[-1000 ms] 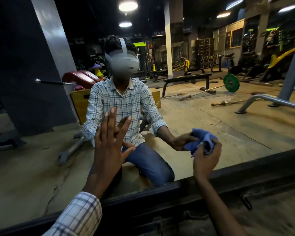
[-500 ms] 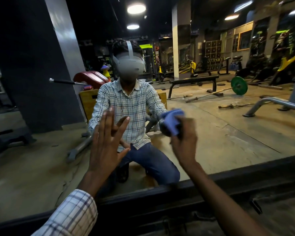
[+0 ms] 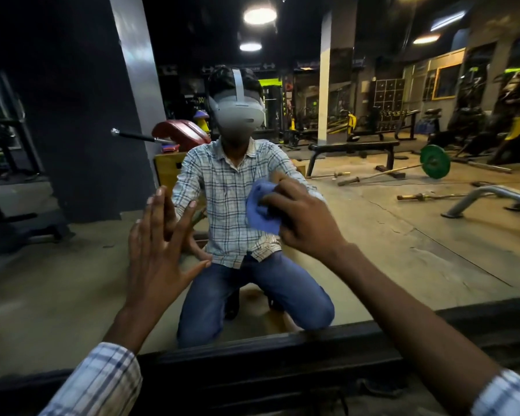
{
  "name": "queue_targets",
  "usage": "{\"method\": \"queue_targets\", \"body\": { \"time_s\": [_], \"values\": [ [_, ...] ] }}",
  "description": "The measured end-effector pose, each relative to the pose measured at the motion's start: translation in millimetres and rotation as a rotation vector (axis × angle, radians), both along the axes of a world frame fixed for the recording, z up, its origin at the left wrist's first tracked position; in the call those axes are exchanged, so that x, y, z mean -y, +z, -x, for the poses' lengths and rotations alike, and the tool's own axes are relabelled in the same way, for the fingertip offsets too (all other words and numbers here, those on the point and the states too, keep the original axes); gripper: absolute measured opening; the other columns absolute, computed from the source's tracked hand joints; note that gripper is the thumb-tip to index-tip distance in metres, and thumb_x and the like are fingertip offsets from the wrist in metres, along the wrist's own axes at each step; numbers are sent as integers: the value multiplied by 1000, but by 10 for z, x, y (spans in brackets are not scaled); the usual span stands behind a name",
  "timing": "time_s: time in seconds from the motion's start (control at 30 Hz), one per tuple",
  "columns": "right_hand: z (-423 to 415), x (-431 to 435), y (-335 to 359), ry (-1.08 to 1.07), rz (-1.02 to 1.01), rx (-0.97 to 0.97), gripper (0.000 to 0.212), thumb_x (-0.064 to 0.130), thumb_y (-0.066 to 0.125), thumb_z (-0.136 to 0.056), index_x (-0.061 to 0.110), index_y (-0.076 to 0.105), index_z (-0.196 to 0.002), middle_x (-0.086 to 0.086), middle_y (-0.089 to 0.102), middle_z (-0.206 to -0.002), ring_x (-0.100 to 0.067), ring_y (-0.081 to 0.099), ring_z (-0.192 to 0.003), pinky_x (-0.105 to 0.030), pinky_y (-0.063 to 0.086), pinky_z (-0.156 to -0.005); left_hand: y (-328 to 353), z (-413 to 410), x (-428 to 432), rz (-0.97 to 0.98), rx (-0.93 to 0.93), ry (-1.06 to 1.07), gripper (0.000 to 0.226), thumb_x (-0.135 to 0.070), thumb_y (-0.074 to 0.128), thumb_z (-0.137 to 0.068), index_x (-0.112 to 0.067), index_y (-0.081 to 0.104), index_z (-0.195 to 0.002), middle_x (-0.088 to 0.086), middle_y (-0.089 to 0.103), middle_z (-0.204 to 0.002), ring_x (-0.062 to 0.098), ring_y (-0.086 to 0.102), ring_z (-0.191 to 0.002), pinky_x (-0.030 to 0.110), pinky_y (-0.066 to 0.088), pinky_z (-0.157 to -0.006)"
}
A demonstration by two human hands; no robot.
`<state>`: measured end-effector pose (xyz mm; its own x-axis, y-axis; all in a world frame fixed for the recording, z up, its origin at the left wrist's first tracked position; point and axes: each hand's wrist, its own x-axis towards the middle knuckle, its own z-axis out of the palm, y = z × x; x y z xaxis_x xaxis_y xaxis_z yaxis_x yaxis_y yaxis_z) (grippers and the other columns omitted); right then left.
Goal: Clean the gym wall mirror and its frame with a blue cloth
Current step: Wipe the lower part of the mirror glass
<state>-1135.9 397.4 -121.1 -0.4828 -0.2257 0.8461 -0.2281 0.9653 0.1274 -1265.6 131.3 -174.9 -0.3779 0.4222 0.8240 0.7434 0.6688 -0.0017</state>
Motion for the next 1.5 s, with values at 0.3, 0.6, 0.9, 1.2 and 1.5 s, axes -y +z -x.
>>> {"method": "queue_targets", "body": {
  "time_s": [0.3,0.6,0.9,1.2,1.5],
  "values": [
    [-56,177,-1171,-85,302,-24,47,11,64,-73,12,65,-120,-8,56,-123,-29,61,-101,-34,53,-71,-144,116,39,-18,-4,-22,103,-64,67,-77,-29,24,-164,9,-9,-174,28,-4,-161,58,20,-122],
    [-90,264,-1362,-140,521,-43,40,17,57,-75,12,68,-114,-5,59,-116,-29,62,-103,-29,50,-74,-196,206,38,-35,-47,-64,100,-63,68,-80,-22,31,-162,13,-1,-174,32,2,-161,56,18,-123],
    [-102,304,-1373,-94,602,-51,35,15,70,-78,13,66,-113,1,57,-113,-23,59,-96,-34,50,-70,-222,202,10,-39,-41,-54,104,-57,80,-81,-24,26,-164,15,1,-173,36,7,-160,56,16,-124],
    [-22,242,-1438,-47,643,-78,44,-3,77,-73,14,67,-112,2,56,-111,-20,60,-93,-35,50,-64,-231,174,-35,-58,-47,-41,113,-49,90,-70,-23,30,-162,15,2,-174,37,7,-160,64,23,-122],
    [-56,208,-1438,-6,608,-60,46,6,69,-72,19,63,-116,1,56,-115,-17,60,-93,-37,53,-62,-234,210,-56,-82,-41,-57,99,-57,79,-81,-21,34,-161,13,0,-174,37,6,-160,62,21,-122]
  ]
}}
